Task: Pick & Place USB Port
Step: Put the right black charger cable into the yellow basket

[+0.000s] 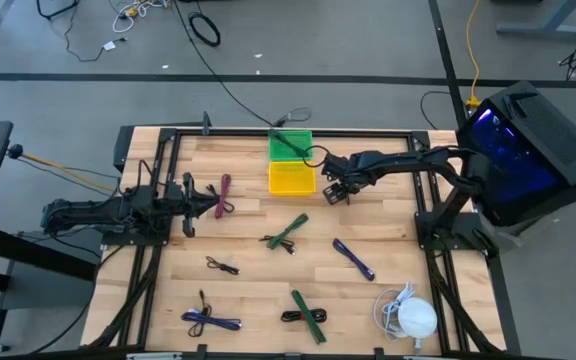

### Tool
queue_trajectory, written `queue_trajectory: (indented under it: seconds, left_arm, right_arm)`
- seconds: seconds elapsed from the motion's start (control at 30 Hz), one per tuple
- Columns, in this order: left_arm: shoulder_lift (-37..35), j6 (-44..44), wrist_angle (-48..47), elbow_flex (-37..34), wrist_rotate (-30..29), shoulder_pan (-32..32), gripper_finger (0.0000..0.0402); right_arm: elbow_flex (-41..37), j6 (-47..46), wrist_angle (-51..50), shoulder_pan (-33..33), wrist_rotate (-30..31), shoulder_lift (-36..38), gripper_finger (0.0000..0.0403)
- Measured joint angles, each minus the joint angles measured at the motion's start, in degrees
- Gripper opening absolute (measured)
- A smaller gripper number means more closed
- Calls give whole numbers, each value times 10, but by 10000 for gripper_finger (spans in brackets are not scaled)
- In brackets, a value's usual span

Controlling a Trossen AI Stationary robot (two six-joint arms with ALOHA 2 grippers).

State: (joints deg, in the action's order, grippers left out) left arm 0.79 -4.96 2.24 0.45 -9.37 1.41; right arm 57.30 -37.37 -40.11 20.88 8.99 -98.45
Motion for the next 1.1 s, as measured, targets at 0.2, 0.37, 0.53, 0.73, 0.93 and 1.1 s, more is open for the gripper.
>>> queue_trajectory:
  seconds: [0.2,0.37,0.53,0.73,0.93,1.1]
  left_arm:
    - [0,1,0,0,0,0,30]
    - [0,1,0,0,0,0,30]
    - [0,1,0,0,0,0,30]
    - [0,0,0,0,0,0,30]
    - [0,-4,0,0,0,0,30]
    - [0,-4,0,0,0,0,30]
  right_arm:
    - [-32,-38,24,1,6,0,255]
    - [-68,-40,82,0,3,4,244]
    - [-80,-34,77,2,3,3,152]
    - [-78,20,54,16,2,3,22]
    - [-47,73,-3,45,13,16,13]
    - [16,109,-23,66,39,59,12]
